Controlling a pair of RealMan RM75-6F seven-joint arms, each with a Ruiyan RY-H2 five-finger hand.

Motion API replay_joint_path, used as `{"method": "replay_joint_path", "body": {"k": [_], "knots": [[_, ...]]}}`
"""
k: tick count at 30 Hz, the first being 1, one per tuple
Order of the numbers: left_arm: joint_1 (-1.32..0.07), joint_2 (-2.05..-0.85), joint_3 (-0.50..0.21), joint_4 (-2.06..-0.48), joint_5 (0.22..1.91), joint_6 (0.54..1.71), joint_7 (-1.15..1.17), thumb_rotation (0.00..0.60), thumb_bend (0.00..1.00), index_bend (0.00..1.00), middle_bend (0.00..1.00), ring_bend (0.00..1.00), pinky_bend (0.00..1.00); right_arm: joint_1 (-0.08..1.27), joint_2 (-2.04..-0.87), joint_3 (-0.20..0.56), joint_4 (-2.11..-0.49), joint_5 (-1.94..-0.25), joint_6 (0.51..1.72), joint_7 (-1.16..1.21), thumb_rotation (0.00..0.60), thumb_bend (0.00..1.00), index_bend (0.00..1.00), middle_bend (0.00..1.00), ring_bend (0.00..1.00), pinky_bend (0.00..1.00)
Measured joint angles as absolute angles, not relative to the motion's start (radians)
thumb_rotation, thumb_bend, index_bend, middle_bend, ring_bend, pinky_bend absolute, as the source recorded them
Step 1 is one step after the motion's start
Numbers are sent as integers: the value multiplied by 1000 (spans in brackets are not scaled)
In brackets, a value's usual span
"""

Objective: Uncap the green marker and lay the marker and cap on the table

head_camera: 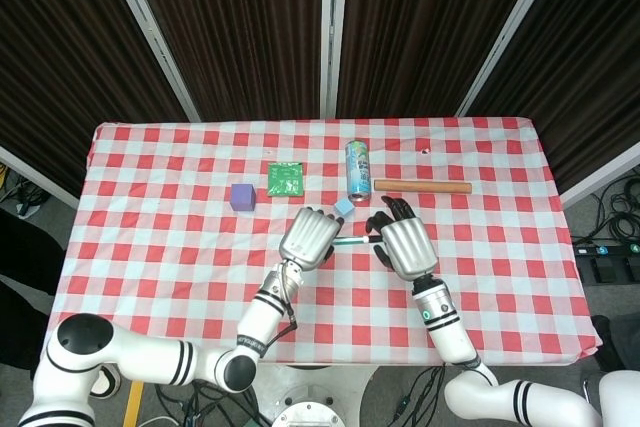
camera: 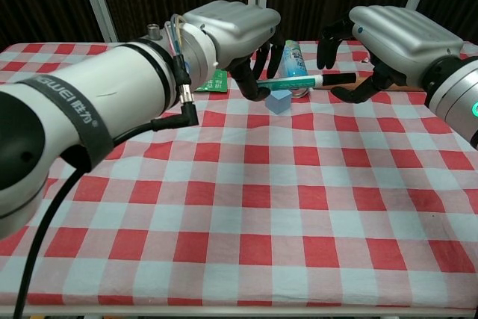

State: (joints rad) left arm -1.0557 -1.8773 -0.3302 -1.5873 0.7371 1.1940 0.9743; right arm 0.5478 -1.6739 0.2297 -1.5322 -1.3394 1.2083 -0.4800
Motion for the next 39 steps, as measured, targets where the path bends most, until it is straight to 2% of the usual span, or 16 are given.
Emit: {"method": "replay_joint_path", "body": {"k": [12,32,39], "knots": [[-1059,-1872,-314,-1593,737,1208,962,600,432,594,603,546,580,558,-1687,221,-1512,-1331,1219,-470,600,204,541,495,193,205],[-1057,-1854,-298,-1615,738,1228,958,600,432,594,603,546,580,563,-1693,219,-1508,-1337,1252,-463,600,258,736,645,305,236],[-1034,-1830,-279,-1626,748,1238,937,600,433,594,603,546,580,543,-1681,207,-1500,-1335,1271,-450,600,270,757,660,311,241]]}}
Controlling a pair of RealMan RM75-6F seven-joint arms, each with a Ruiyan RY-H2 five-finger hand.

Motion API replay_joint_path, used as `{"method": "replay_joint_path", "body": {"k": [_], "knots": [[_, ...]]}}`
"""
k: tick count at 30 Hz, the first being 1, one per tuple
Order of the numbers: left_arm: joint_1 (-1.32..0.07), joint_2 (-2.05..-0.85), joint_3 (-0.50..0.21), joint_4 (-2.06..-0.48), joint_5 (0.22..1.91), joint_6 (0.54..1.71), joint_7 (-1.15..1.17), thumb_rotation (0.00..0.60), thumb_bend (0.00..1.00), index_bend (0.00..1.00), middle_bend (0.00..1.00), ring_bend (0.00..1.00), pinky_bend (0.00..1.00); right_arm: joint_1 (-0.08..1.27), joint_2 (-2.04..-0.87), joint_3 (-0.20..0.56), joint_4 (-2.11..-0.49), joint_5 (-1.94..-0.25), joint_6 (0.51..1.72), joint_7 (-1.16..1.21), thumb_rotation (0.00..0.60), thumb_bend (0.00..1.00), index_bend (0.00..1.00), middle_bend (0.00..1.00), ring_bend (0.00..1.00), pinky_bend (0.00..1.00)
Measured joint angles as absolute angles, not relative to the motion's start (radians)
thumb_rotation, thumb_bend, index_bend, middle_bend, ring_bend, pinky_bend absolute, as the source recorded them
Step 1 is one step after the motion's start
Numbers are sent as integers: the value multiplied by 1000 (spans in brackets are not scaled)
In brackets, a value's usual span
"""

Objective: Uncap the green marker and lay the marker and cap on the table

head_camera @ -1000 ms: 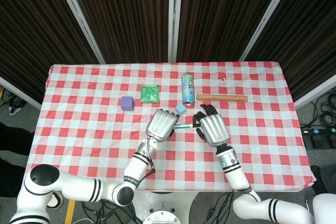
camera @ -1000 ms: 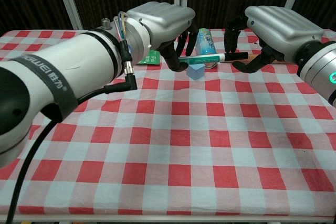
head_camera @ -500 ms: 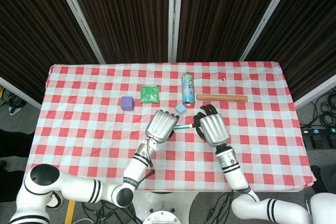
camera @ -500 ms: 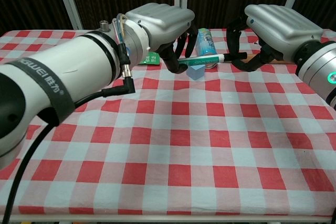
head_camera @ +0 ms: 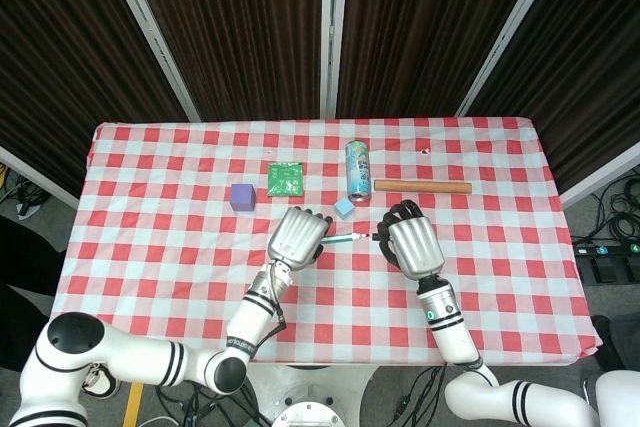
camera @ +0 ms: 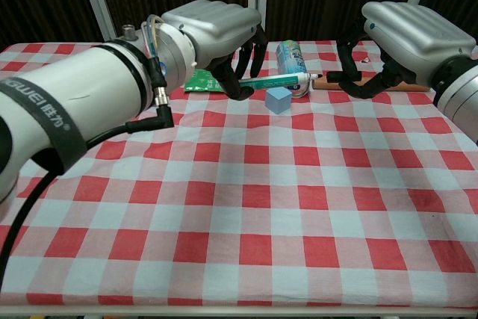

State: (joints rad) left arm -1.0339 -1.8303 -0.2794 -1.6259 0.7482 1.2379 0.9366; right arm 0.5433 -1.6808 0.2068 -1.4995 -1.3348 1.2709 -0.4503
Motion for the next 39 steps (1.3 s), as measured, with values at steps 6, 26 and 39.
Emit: {"method": "replay_joint_path", "body": {"k": [6,26,39], "knots": [[-994,-1806,-245,-1623,775,1238,881,600,436,594,603,546,580,524,-1671,187,-1476,-1326,1270,-424,600,270,760,660,311,241],[-856,-1866,-100,-1382,973,1171,649,600,435,594,603,546,579,521,-1725,172,-1351,-1256,1196,-414,600,119,639,552,273,187],[-819,-1875,-112,-1359,1019,1148,634,600,435,594,603,546,579,502,-1698,170,-1397,-1236,1205,-419,600,26,331,277,56,82]]}}
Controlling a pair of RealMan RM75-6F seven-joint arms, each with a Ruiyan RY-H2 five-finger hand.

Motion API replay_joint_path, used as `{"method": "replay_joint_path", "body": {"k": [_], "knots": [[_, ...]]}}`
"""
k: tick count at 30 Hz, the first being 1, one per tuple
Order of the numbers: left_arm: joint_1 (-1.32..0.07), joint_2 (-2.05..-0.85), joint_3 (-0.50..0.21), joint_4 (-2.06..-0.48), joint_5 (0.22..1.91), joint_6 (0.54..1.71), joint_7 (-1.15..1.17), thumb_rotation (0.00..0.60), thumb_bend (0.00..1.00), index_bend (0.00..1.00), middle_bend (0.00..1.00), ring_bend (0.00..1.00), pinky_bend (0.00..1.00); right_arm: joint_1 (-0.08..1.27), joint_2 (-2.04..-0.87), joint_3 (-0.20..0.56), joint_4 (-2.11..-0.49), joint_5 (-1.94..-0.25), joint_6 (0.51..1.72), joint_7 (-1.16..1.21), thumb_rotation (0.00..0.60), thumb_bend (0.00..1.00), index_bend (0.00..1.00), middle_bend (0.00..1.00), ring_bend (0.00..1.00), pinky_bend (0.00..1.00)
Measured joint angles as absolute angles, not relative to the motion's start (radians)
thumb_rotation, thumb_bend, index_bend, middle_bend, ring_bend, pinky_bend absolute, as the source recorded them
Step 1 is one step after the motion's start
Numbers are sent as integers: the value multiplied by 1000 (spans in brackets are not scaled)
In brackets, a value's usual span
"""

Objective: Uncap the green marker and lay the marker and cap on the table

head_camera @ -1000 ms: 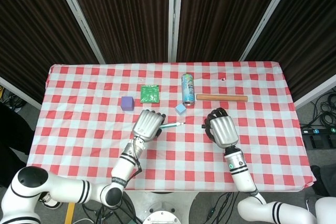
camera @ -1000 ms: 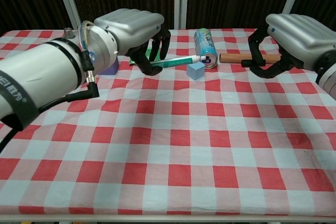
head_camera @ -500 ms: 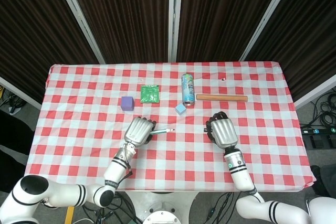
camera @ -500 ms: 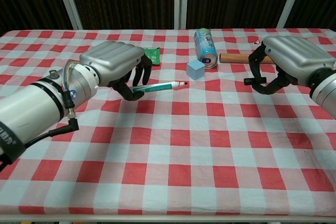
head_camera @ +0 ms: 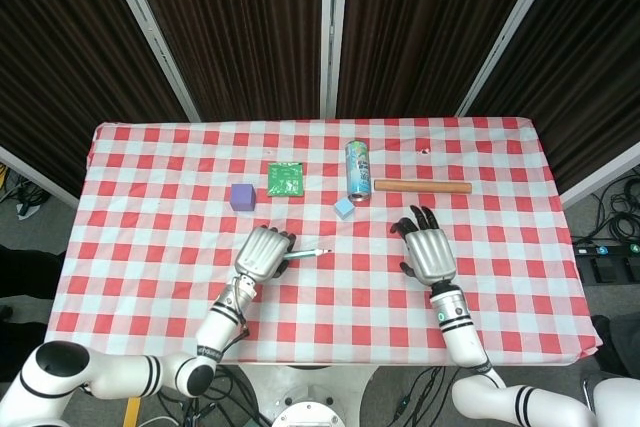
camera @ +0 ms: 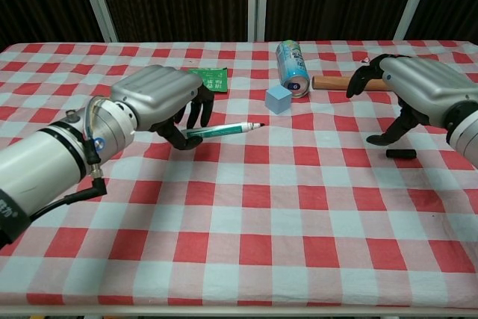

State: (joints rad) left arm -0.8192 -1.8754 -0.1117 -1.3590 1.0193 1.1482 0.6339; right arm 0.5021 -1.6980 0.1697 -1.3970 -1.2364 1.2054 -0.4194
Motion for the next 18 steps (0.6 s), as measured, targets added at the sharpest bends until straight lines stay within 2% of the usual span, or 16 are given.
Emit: {"method": "replay_joint_path", "body": {"k": [6,8,12,18], "knots": [[-807,-1883,-110,-1316,1053,1131,589,600,426,585,601,545,577,454,-1649,164,-1454,-1272,1298,-398,600,26,314,266,43,82],[-802,-1888,-108,-1286,1067,1117,560,600,389,559,591,537,570,428,-1628,161,-1475,-1283,1337,-387,600,26,310,263,40,82],[-794,-1894,-102,-1240,1090,1089,521,600,264,433,542,488,535,375,-1587,153,-1508,-1299,1405,-360,600,26,309,259,35,82],[-779,-1899,-100,-1194,1116,1061,495,600,209,401,490,441,498,309,-1546,138,-1536,-1326,1480,-316,600,26,309,259,35,81]]}}
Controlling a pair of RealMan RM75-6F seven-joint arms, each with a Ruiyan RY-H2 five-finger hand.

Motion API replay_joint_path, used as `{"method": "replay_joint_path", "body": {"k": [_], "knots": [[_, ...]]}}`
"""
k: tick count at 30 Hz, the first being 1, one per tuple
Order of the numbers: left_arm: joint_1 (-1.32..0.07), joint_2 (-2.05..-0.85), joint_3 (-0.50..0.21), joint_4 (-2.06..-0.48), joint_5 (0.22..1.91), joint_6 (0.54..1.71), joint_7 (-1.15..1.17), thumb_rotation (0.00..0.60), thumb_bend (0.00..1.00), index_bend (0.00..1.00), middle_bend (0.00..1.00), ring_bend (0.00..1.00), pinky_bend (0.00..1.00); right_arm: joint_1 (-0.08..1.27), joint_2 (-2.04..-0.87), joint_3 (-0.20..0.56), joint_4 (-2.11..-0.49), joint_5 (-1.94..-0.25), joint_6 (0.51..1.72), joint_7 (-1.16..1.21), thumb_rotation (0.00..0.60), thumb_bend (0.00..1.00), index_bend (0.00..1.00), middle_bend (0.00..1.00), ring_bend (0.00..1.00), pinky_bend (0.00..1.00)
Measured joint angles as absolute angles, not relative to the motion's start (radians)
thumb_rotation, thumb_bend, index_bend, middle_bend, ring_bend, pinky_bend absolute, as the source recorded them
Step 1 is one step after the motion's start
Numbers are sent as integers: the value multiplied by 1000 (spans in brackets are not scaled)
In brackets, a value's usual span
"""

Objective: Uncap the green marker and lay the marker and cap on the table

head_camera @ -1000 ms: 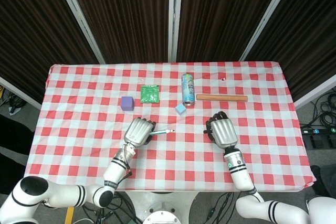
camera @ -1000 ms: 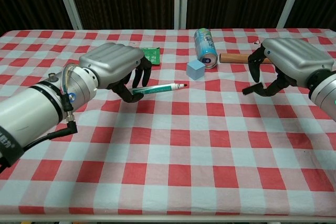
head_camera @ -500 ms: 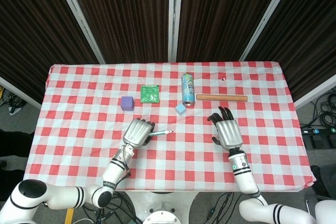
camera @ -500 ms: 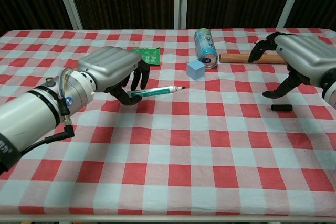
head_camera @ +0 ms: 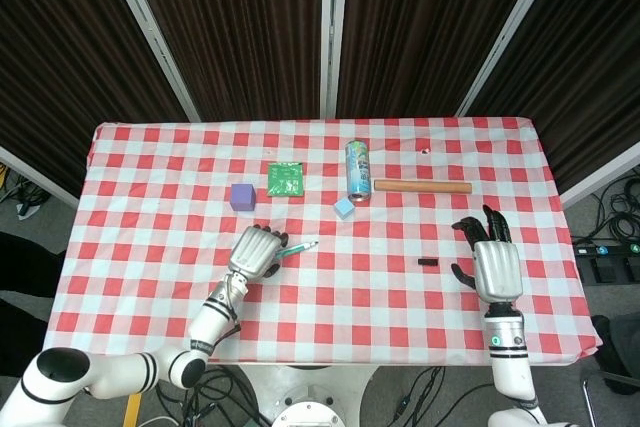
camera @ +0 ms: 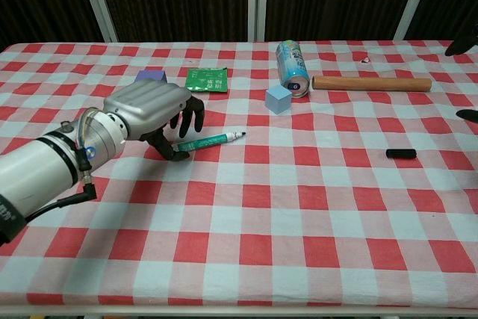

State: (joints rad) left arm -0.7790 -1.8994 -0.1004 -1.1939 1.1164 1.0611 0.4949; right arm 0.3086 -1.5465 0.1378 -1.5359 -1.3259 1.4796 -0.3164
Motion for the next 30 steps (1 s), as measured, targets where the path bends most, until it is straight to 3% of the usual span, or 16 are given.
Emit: {"method": "replay_joint_path", "body": {"k": [9,15,19,23,30], "knots": [[-743,-1843,-133,-1262,1150,1158,496,600,174,399,443,392,446,242,-1506,126,-1569,-1377,1567,-279,600,26,306,258,35,81],[-655,-1761,-165,-1353,1166,1352,520,600,171,337,300,248,330,194,-1487,100,-1575,-1407,1608,-262,600,26,288,239,27,80],[-541,-1695,-164,-1443,1150,1479,537,600,154,301,281,207,296,159,-1484,73,-1566,-1425,1624,-228,600,26,271,217,8,67],[-409,-1639,-116,-1489,1155,1569,495,600,146,280,278,157,218,136,-1477,37,-1555,-1443,1617,-183,600,17,224,204,0,51],[-229,-1600,28,-1487,1241,1658,319,600,142,279,268,154,210,97,-1473,-40,-1521,-1482,1576,-147,600,21,102,172,0,29]]}}
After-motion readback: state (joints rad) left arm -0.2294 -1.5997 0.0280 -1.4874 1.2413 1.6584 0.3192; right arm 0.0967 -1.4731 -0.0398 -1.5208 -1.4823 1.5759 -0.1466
